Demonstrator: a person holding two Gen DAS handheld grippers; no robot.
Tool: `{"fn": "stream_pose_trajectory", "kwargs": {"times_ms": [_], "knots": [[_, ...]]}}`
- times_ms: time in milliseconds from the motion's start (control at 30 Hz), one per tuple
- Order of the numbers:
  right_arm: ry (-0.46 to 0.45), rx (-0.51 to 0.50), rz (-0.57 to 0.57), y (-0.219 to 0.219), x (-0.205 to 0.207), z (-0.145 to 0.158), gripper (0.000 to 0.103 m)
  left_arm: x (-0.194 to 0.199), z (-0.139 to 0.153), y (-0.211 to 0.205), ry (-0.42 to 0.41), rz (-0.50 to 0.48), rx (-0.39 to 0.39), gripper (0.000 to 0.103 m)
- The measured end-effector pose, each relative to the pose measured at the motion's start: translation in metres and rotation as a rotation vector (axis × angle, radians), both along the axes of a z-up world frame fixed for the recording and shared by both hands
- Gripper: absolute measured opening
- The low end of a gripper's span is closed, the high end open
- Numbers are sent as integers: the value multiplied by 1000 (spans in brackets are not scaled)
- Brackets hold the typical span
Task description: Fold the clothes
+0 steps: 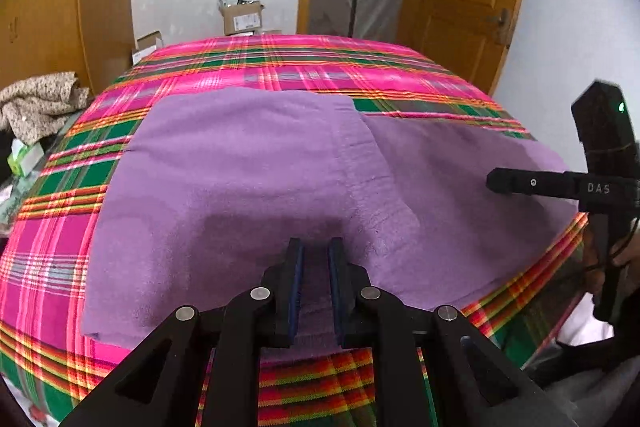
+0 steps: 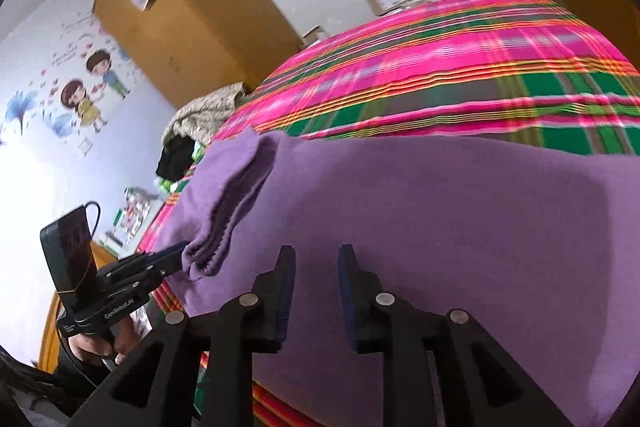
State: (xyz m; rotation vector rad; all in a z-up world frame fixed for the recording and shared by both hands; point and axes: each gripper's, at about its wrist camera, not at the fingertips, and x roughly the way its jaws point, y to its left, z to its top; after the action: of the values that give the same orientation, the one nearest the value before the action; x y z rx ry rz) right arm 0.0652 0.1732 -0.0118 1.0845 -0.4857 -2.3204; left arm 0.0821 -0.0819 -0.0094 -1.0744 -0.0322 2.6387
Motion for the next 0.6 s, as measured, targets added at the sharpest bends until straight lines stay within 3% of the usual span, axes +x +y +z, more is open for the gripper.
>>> {"fn": "stream_pose_trajectory", "kwargs": {"times_ms": [233,333,600], "knots": [[4,-8,-100,35,11,3,23,1,16,3,44,-37,93,13],[-21,-10,-131,46,14,-2,23,-5,4,18,4,-69,59,13],[-22,-14,-240,80,23,-1,23,-6,13,21,24,-59,64,13]]}}
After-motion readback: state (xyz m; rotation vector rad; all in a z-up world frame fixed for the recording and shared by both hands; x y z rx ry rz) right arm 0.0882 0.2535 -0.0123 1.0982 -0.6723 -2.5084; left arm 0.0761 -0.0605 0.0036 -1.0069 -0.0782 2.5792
